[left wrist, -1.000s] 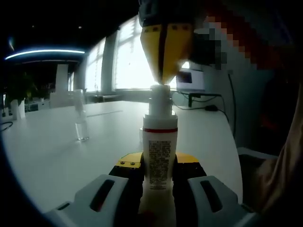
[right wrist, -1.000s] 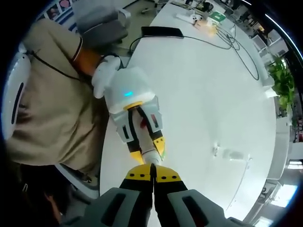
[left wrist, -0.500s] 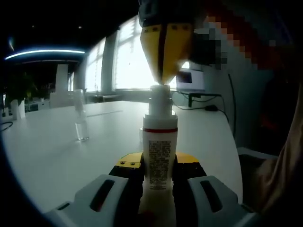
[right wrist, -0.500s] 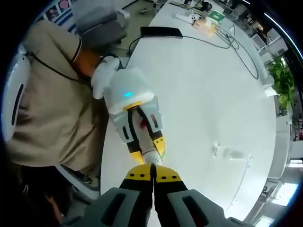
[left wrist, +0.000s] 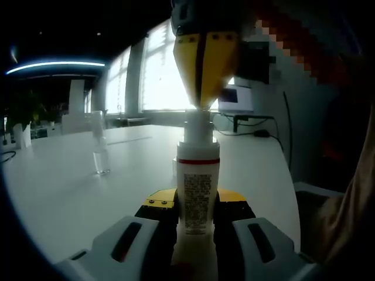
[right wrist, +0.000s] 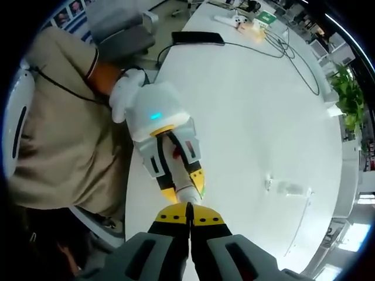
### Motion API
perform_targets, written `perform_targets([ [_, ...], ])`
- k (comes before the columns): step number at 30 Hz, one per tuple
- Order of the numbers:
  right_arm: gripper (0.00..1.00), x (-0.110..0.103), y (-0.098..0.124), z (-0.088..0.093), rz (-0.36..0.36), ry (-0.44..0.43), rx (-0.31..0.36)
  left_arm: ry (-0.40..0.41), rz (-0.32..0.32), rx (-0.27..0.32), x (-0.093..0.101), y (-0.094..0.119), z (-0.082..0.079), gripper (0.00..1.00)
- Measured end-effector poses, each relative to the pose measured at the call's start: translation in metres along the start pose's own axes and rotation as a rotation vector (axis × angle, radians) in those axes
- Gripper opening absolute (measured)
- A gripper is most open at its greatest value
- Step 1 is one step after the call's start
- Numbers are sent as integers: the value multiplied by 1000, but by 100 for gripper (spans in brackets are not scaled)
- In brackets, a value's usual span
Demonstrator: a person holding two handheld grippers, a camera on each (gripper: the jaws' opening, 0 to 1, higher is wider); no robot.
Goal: Clamp pump bottle remove cover press pump head put on cover
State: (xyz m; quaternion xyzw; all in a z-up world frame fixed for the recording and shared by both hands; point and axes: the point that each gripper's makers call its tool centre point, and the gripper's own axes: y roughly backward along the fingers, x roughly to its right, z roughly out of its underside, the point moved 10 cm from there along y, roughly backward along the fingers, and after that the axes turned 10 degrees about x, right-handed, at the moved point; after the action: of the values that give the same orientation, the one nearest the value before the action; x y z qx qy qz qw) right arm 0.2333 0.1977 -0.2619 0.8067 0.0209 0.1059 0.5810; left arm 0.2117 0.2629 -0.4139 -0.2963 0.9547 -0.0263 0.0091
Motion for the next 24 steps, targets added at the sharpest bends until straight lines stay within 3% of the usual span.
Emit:
perform_targets([
  [24,0,1,-1,2,-10,-9,11,1,-1,0,0,0,0,14],
])
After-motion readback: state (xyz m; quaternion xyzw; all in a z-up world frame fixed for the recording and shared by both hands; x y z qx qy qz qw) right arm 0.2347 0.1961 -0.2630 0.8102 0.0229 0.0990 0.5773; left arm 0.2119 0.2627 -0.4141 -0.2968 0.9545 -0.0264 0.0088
